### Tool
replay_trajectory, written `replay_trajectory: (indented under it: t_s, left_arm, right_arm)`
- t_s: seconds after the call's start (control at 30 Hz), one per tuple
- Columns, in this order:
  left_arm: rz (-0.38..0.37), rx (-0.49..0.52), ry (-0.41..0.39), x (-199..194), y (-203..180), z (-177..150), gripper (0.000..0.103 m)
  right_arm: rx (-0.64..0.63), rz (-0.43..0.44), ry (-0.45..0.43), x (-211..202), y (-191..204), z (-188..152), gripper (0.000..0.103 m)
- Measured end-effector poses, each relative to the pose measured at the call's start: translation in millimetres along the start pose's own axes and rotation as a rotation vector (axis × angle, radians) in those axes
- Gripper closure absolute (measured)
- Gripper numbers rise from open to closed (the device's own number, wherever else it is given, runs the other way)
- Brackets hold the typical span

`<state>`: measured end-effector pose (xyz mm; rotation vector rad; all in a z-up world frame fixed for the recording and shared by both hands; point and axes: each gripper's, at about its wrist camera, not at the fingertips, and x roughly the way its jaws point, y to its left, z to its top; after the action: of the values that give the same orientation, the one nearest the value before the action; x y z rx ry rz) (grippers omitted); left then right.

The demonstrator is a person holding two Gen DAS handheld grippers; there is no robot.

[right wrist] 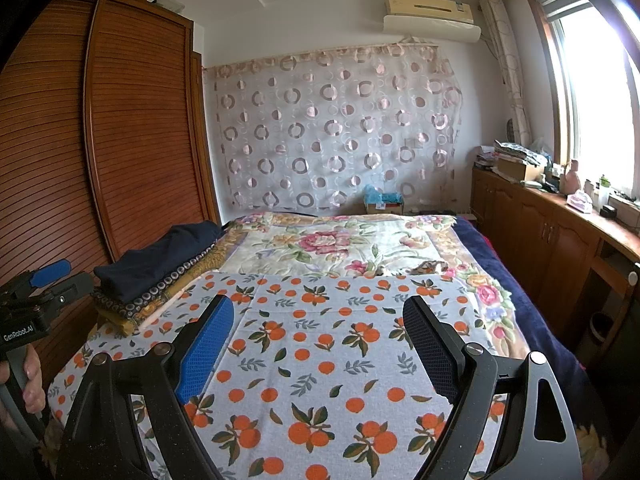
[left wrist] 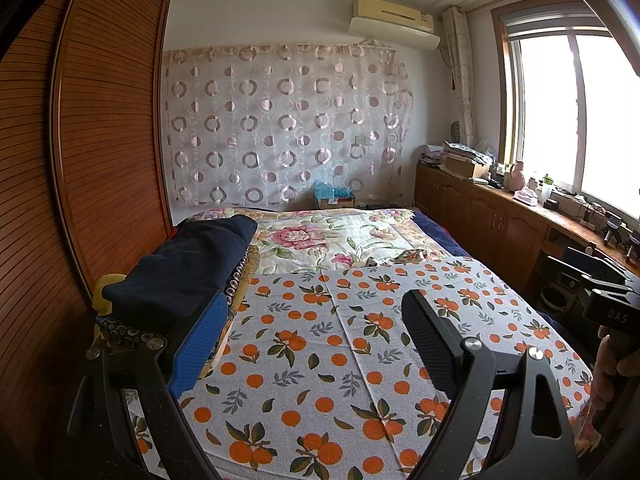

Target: Fold small clothes

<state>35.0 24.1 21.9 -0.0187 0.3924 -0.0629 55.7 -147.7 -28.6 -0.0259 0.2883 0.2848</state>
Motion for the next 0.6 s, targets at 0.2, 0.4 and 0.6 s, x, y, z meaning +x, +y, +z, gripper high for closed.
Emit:
replay_trajectory:
  t_s: [0.2,0.4,0.6]
  left_arm:
    - [0.000,-0.001,0.000,0.2,0.1,-0.5,0.014]
    - [0.000,0.000,-0.001,0.4,0.2,-0.9,0.014]
    - [0.000,-0.001,-0.002,0.5,0.4,-1.5,0.014]
  right_arm:
    - [-0.002,0.000,0.001,-1.1,-1.9,0.9,0.015]
    - [-0.001,0.001,0.001,-1.6,-2.1,0.9,0.015]
    - [0.001,0.002,0.001,-2.3,-3.4,1.9,0.015]
